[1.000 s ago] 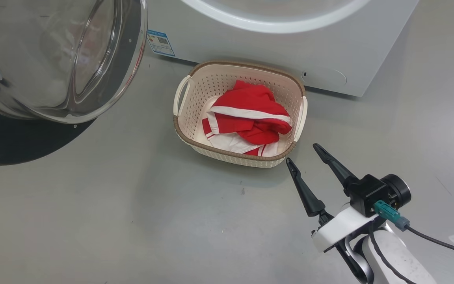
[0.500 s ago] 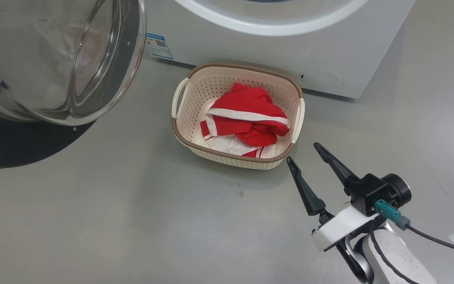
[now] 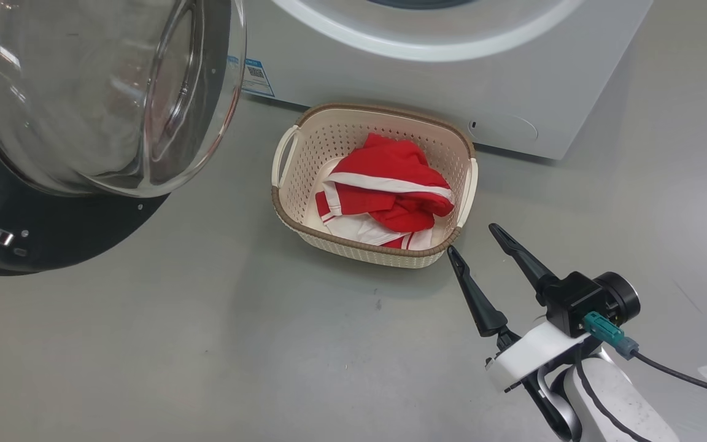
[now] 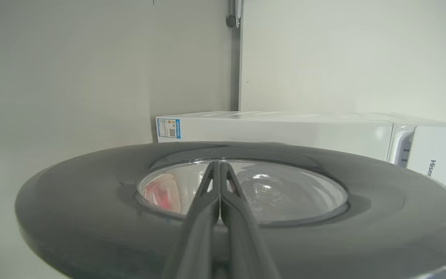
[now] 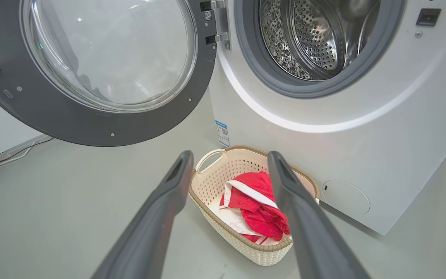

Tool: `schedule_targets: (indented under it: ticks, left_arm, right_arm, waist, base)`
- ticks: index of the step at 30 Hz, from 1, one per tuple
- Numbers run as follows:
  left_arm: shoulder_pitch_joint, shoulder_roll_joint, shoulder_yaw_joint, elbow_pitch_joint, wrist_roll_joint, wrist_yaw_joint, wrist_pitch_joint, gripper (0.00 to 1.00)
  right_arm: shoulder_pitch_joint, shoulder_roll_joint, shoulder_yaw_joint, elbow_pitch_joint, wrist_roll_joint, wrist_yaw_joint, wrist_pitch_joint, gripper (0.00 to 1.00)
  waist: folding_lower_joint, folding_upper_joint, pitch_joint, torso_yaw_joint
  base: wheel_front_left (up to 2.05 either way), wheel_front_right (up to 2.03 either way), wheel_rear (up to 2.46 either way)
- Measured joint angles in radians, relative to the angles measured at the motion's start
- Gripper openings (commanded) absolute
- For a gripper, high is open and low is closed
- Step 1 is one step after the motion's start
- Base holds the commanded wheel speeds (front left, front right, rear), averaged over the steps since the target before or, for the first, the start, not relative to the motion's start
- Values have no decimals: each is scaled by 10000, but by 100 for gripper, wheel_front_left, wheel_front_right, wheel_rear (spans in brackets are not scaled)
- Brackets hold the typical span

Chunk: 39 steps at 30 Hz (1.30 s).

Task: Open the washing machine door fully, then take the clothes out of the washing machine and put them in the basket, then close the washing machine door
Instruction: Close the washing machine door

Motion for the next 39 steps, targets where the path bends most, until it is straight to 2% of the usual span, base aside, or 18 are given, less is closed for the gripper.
schedule_targets:
  ticks: [5, 18, 30, 39]
  left_arm:
    - [135, -435, -339, -17, -65, -378, 669, 0]
    - [668, -1235, -368, -288, -719, -1097, 1942, 0]
    - [1343, -2080, -349, -895, -1413, -1601, 3122, 0]
    - [1832, -2932, -407, -1517, -1964, -1676, 3910, 0]
  right_arm:
    - [0, 8, -13, 61, 4, -2, -2, 100]
    - [6, 59, -54, 211, 81, -6, -94, 100]
    - [24, 132, -23, 259, 107, -6, -104, 100]
    - [81, 161, 6, 318, 167, -13, -105, 100]
  waist:
    - [0, 0, -89, 35]
    - [0, 0, -367, 153]
    - [0, 0, -618, 236]
    - [0, 0, -766, 233]
  base:
    - [0, 0, 0]
    - [0, 0, 0]
    - [0, 0, 0]
    - [0, 0, 0]
